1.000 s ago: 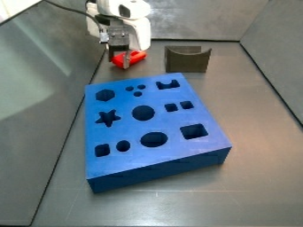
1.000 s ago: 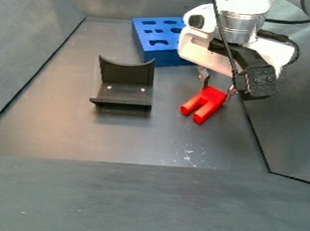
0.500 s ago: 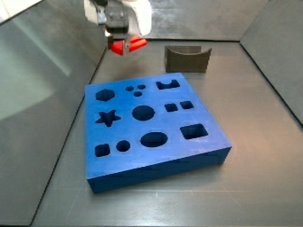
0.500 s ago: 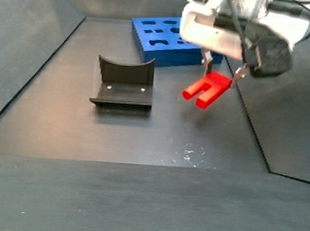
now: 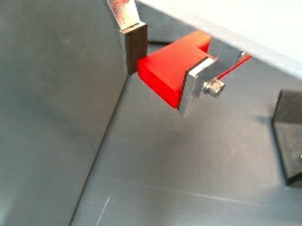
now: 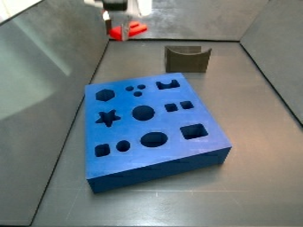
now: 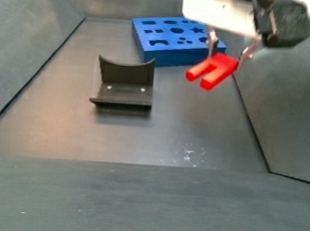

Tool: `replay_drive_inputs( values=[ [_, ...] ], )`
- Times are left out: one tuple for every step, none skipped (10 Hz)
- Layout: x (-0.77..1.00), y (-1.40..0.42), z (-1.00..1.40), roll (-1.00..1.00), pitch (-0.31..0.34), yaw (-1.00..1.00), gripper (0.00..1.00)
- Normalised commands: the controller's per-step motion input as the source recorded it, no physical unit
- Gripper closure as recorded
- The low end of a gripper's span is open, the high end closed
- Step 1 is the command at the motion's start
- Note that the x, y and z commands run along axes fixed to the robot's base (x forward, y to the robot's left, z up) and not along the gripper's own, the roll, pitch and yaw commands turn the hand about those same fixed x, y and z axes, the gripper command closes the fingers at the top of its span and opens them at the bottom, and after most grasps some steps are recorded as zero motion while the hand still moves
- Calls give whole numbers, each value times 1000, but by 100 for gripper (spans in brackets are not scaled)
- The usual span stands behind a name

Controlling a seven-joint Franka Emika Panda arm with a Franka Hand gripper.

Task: Pick up the square-circle object. Move up. Place the square-circle object on the fixture. Regrasp the square-circle object. Move to above the board. Insert the square-circle object.
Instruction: Place the square-circle object on the fixture.

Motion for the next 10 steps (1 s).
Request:
replay_drive_inputs(
  values=[
    [-15, -13, 1000, -28, 17, 12, 100],
    [-15, -14, 1000, -34, 19, 16, 100],
    [-14, -15, 978, -39, 23, 18, 100],
    [-8, -16, 760, -48, 34, 20, 100],
    [2, -17, 540, -57, 46, 22, 100],
    [8, -17, 375, -63, 53, 23, 100],
    [10, -17, 210, -68, 60, 22, 100],
    [1000, -223, -2, 27, -130, 1000, 100],
    [1000, -218, -22, 36, -127, 1000, 100],
    [1000, -203, -22, 43, -128, 1000, 100]
  ],
)
